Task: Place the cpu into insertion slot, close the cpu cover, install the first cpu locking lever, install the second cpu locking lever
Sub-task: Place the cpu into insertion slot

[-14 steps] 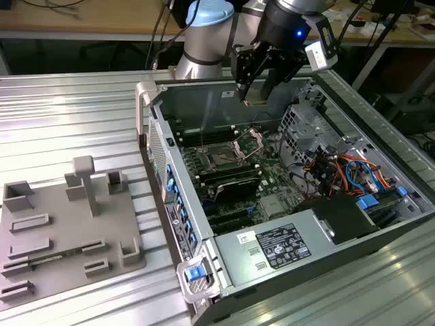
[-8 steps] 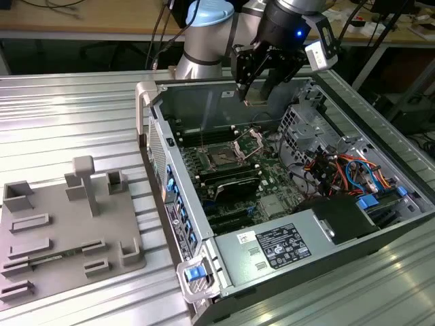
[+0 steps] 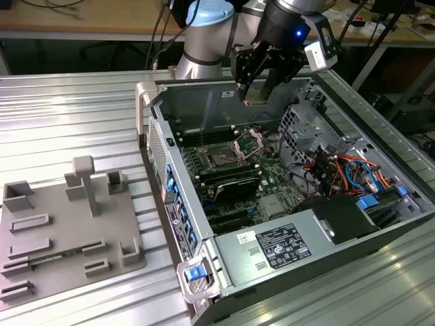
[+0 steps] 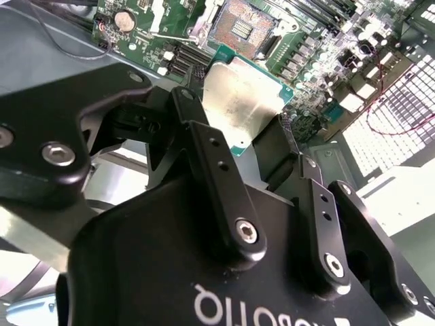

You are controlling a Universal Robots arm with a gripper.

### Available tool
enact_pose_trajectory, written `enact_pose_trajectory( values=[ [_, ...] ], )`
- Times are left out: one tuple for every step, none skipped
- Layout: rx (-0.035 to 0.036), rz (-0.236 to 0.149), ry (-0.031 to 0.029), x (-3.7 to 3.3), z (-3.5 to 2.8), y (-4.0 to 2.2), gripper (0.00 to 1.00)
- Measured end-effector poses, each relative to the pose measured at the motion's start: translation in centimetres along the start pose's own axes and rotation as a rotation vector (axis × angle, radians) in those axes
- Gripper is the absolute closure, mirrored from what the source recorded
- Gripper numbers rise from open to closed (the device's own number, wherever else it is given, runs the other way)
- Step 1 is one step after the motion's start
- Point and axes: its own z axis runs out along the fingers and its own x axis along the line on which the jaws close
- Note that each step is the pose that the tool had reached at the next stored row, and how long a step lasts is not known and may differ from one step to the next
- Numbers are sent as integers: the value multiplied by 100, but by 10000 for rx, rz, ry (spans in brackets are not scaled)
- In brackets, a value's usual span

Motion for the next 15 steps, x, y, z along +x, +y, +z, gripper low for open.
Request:
enact_pose_trajectory(
  values=[
    [-1,51,-4,0,0,0,45],
    [-2,92,-8,0,0,0,45],
    [-3,113,-10,0,0,0,45],
    [-3,136,-12,0,1,0,45],
    [-3,155,-14,0,0,0,45],
    [-3,178,-16,0,1,0,45],
    [-4,196,-17,0,1,0,45],
    [-4,213,-19,0,1,0,45],
    [-4,230,-20,0,1,0,45],
    [-5,247,-22,0,1,0,45],
    [-5,259,-23,0,1,0,45],
    [-5,286,-26,0,1,0,45],
    [-5,300,-27,0,2,0,45],
    [-5,312,-28,0,2,0,45],
    [-7,329,-30,0,3,0,45]
  ],
)
